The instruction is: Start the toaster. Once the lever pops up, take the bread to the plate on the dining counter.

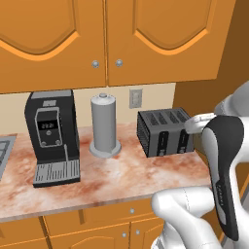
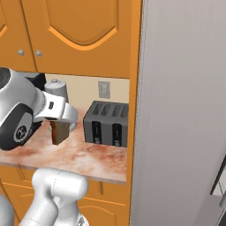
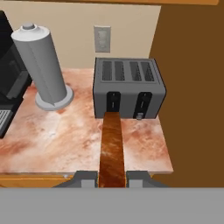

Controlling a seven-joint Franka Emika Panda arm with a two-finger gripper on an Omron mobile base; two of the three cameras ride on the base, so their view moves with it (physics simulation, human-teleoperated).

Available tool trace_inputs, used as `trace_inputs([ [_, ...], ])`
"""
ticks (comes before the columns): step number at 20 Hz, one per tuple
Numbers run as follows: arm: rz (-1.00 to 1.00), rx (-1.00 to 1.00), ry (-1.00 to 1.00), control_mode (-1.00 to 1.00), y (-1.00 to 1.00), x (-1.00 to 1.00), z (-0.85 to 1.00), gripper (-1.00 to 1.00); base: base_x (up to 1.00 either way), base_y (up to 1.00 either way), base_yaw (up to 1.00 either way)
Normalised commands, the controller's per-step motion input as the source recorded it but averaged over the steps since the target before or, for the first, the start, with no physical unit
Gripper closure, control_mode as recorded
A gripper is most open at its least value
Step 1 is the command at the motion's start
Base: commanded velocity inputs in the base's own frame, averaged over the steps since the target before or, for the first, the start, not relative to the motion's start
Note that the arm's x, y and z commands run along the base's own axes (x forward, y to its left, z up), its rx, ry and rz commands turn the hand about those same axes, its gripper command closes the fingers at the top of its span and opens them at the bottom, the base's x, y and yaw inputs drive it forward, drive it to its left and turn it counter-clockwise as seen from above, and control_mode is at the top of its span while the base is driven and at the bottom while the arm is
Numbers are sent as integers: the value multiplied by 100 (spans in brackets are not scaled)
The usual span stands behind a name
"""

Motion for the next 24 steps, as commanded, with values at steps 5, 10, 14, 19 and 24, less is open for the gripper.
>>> trace_inputs([
  [5,0,0,0,-100,0,-19,0,100,0,0,0],
  [10,0,0,0,-100,0,-20,0,100,0,0,0],
  [14,0,0,0,-100,0,-19,0,100,0,0,0],
  [19,0,0,0,100,0,-21,0,100,-14,0,0],
  [24,0,0,0,100,0,0,0,100,-63,0,0],
])
